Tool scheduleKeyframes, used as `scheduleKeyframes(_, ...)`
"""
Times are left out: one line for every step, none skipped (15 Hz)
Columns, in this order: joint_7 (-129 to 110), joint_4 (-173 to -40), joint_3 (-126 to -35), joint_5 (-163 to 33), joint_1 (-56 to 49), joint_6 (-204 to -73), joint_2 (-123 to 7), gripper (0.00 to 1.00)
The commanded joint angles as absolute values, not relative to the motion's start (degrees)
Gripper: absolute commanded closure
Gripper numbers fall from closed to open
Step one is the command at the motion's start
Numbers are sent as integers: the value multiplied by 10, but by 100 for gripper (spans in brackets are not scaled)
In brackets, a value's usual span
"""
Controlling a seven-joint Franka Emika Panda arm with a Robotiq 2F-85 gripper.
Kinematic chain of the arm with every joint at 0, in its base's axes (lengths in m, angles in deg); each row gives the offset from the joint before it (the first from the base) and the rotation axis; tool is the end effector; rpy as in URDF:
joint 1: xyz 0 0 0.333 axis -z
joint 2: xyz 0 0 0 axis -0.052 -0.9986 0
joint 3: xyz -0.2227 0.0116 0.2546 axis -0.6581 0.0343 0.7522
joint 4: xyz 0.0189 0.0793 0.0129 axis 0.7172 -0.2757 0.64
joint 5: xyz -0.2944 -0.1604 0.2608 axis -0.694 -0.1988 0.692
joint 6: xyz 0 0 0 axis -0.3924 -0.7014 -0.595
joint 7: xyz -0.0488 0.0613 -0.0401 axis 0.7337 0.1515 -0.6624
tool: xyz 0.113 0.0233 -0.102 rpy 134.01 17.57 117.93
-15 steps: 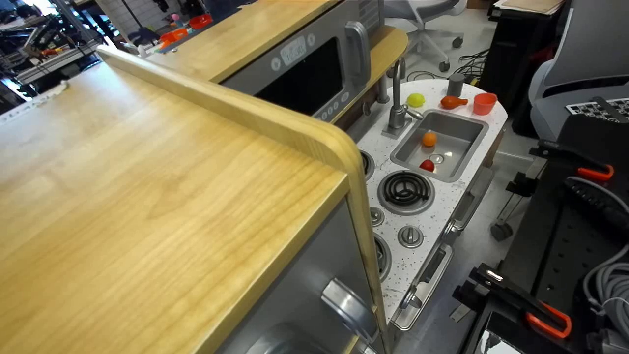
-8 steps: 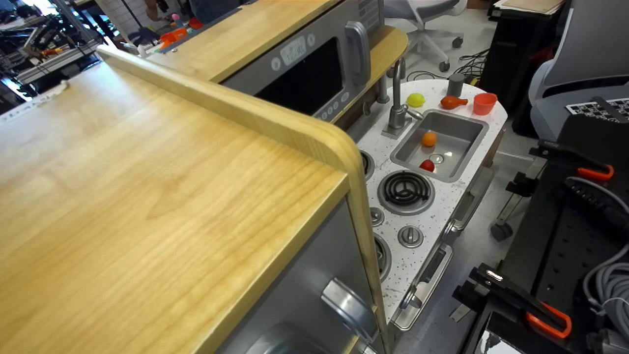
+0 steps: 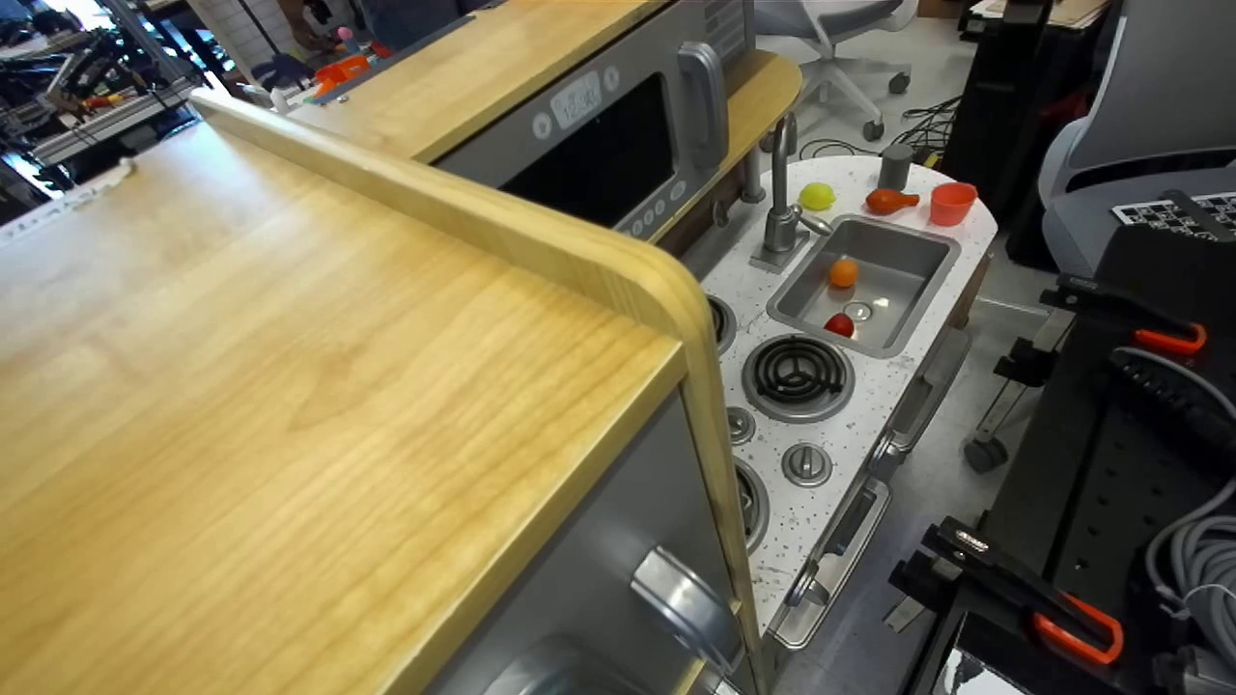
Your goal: Pick the gray object and put it in the orange cup
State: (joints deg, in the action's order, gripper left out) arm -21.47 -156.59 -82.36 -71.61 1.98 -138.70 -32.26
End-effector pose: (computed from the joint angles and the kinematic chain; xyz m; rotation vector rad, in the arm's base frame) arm 0.4685 -0.0986 0.2999 3.0353 0.0922 0.0040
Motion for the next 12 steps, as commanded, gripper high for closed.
scheduleKeyframes(-276,-1504,-855,-696,43,-1427,-461,0)
scheduleKeyframes(-282,-1488,-859,-696,52,-1434,-492,0)
scheduleKeyframes(-290,-1473,-861,-689,60,-1440,-519,0)
scheduleKeyframes(-297,-1456,-863,-681,71,-1450,-546,0)
scheduleKeyframes(-298,-1442,-864,-676,81,-1459,-567,0)
scheduleKeyframes(-300,-1424,-863,-664,92,-1468,-589,0)
scheduleKeyframes(-299,-1406,-862,-656,102,-1470,-608,0)
scheduleKeyframes(-298,-1385,-860,-646,112,-1473,-629,0)
scheduleKeyframes(-301,-1366,-857,-633,124,-1474,-647,0)
scheduleKeyframes(-304,-1342,-854,-620,136,-1467,-666,0)
scheduleKeyframes(-304,-1322,-853,-614,144,-1467,-684,0)
scheduleKeyframes(-304,-1299,-855,-613,152,-1466,-703,0)
